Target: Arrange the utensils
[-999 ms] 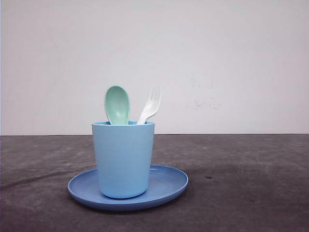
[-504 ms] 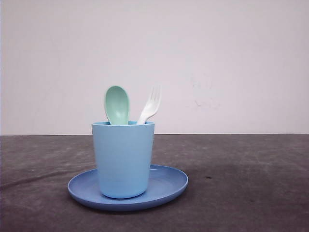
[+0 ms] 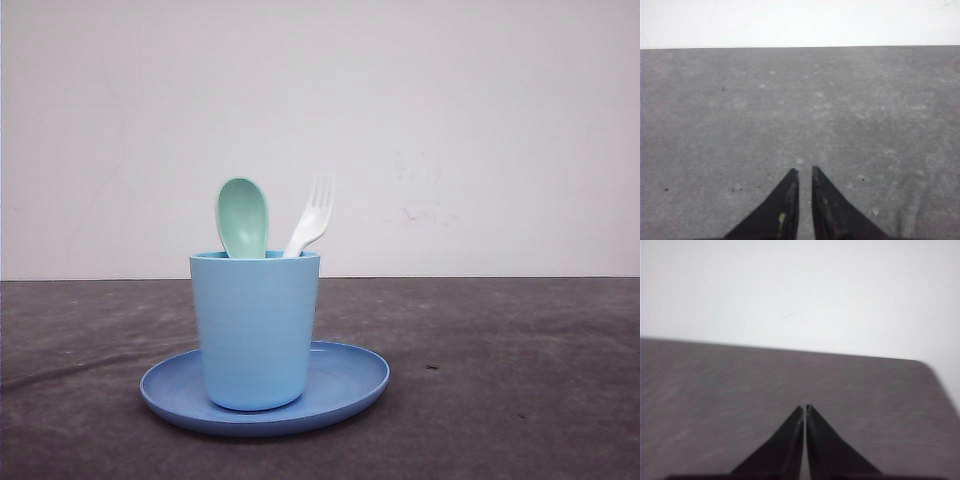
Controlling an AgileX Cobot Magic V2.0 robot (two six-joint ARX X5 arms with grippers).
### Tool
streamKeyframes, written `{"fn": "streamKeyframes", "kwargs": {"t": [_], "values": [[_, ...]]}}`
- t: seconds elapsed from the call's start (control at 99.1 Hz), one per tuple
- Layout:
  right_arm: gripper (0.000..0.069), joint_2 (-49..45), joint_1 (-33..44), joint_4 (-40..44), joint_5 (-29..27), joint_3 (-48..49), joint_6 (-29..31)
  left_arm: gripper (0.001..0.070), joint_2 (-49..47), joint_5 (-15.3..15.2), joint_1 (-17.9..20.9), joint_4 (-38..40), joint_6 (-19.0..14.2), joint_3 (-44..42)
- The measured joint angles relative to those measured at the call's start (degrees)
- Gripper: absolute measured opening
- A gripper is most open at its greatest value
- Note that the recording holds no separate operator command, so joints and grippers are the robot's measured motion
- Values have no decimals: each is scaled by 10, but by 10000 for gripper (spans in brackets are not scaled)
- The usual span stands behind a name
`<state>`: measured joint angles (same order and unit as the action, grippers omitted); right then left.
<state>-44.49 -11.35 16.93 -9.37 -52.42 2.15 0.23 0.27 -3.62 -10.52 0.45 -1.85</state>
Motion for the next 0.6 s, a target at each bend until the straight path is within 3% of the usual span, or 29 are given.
{"fn": "streamKeyframes", "kwargs": {"t": [0.212,0.595], "values": [[9,83,97,-91,16,130,-7,22,0,0,0,0,0,0],[9,312,107,-177,37,435,-9,22,0,0,0,0,0,0]]}}
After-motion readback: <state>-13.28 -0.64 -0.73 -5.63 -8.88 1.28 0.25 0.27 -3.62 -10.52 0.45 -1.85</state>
